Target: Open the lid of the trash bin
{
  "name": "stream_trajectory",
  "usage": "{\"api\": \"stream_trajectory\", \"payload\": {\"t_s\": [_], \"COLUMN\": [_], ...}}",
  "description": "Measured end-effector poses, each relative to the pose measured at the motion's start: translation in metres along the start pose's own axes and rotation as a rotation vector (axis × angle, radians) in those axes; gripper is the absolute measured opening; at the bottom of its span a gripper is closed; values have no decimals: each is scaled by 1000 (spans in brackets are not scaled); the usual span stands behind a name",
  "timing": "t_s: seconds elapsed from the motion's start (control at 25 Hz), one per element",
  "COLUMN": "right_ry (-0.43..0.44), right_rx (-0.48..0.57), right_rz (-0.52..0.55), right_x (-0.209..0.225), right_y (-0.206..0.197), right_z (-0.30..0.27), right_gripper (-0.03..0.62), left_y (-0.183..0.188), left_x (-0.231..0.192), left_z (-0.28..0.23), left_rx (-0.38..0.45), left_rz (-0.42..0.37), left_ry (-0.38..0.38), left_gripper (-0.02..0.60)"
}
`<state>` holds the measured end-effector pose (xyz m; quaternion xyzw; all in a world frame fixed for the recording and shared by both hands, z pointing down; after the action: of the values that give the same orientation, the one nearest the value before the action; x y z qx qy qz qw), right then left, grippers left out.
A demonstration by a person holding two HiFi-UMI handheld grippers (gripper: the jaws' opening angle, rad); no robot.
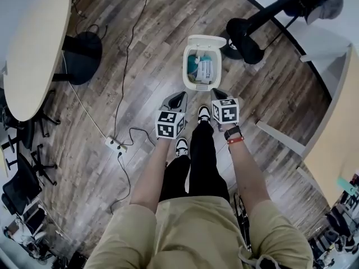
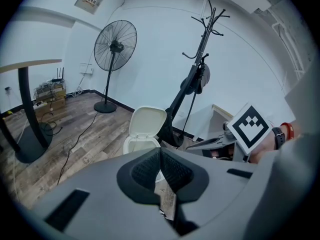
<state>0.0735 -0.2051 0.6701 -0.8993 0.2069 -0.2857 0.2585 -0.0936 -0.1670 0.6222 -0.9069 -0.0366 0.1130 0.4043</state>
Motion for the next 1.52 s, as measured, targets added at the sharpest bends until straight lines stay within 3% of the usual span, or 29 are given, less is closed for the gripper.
{"api": "stream_trajectory", "payload": {"t_s": [0.84, 1.52], "right_ry": [-35, -75], "right_rx": [144, 360], "right_rz": [22, 85], "right_x": [-60, -130], "right_y": [54, 94], "right_z": [114, 225], "right_gripper": [14, 14], "left_y": [73, 134], "left_x": [28, 45], "left_z": [93, 194], "left_rx": [103, 253], "left_rz": [-26, -71], "left_ry": [-4, 10], "left_gripper": [23, 23]}}
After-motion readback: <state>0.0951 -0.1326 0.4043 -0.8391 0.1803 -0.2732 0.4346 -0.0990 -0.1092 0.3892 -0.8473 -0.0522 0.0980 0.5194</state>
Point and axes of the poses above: the fingertips, and each gripper's own axes: z backward along the fingers, x to its right, y out of its top, the point moved 6 cm from there along z, backward along the fingers, and after that the axes turned 14 degrees about y, right-handed, at the moved point
